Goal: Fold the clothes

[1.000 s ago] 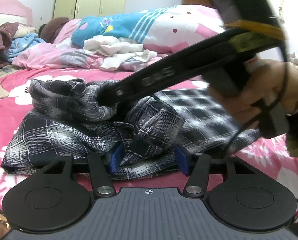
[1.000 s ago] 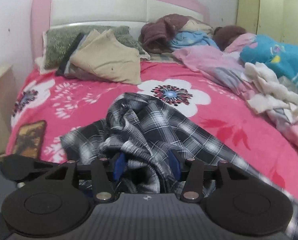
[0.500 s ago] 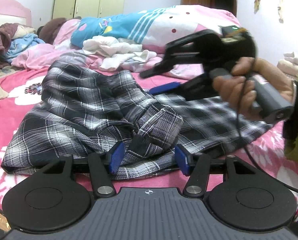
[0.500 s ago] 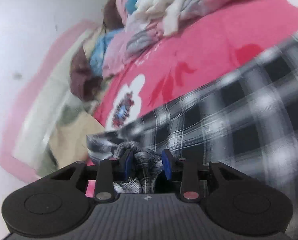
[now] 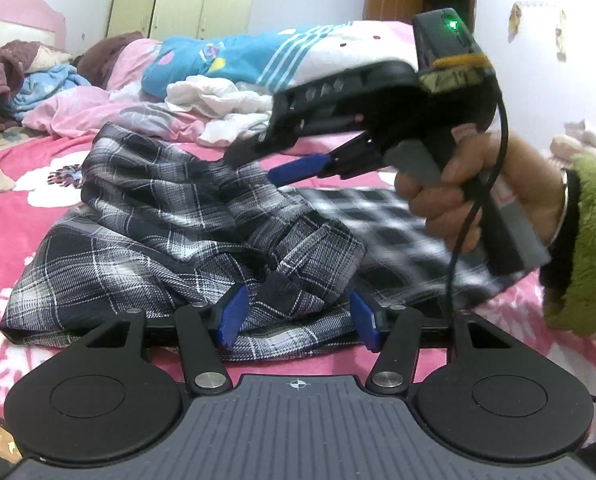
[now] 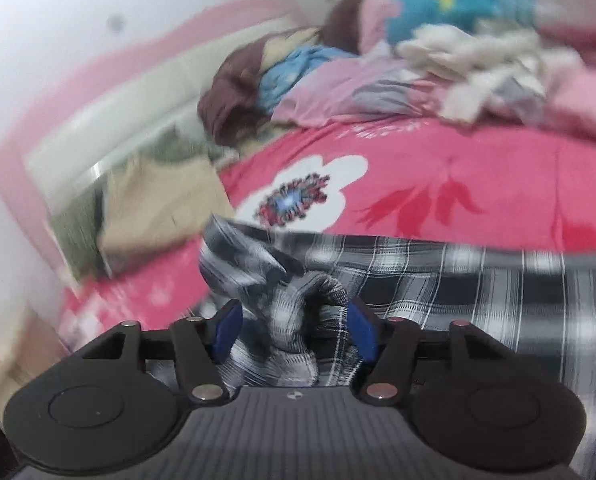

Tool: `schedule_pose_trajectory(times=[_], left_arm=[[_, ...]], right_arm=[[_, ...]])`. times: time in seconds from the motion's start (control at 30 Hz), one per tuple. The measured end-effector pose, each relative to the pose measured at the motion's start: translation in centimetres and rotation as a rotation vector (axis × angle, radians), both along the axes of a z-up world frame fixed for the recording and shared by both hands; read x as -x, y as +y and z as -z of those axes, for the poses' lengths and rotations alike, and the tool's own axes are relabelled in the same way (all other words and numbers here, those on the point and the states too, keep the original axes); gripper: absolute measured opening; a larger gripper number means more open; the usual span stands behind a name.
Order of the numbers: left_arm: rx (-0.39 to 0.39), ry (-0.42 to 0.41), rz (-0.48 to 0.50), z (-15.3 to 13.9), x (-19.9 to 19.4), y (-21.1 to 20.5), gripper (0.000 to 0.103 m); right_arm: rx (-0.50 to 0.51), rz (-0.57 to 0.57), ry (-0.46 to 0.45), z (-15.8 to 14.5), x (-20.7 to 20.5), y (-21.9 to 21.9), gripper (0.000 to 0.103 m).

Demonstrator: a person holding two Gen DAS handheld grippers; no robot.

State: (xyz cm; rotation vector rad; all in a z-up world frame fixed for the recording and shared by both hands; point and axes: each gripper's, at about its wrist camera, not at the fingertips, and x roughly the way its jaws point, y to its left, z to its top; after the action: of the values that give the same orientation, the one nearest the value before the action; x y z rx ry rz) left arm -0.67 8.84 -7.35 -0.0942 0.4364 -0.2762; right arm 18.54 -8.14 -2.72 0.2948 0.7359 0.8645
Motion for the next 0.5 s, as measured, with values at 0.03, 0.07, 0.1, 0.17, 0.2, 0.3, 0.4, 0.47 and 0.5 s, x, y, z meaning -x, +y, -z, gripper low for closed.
schedule_pose_trajectory(times=[0.03, 0.07, 0.1, 0.17, 0.2, 0.3, 0.4, 0.47, 0.5], left_arm=[[0.006, -0.001, 0.000, 0.0, 0.0, 0.1, 0.056], [0.009, -0.004, 0.000, -0.1, 0.1, 0.1, 0.056], [0.011, -0.006, -0.001, -0.1, 0.1, 0.1, 0.056], [0.010, -0.013, 0.000, -0.1, 0.2, 0.0, 0.056], [0.007, -0.015, 0.001, -0.1, 0.2, 0.0, 0.056], [-0.004, -0.018, 0.000, 0.0, 0.2, -0.1, 0.056], [-0.009, -0.018, 0.000, 0.0, 0.1, -0.1, 0.056], [-0.013, -0.018, 0.001, 0.1, 0.1, -0.2, 0.056], [-0.015, -0.017, 0.001, 0.1, 0.0, -0.2, 0.056]], right_arm=[[0.027, -0.015, -0.027, -0.2, 0.2, 0.6, 0.054], [0.054, -0.031, -0.053, -0.3, 0.5, 1.2, 0.051], [0.081, -0.046, -0.080, -0.5, 0.7, 1.8, 0.048], [0.104, -0.058, -0.096, -0.5, 0.7, 2.2, 0.042], [0.112, -0.061, -0.099, -0.4, 0.7, 2.4, 0.042], [0.136, -0.070, -0.108, -0.3, 0.5, 2.7, 0.043], [0.159, -0.079, -0.118, -0.1, 0.4, 3.1, 0.050], [0.175, -0.085, -0.124, -0.1, 0.3, 3.3, 0.065], [0.183, -0.088, -0.127, 0.0, 0.2, 3.5, 0.065]])
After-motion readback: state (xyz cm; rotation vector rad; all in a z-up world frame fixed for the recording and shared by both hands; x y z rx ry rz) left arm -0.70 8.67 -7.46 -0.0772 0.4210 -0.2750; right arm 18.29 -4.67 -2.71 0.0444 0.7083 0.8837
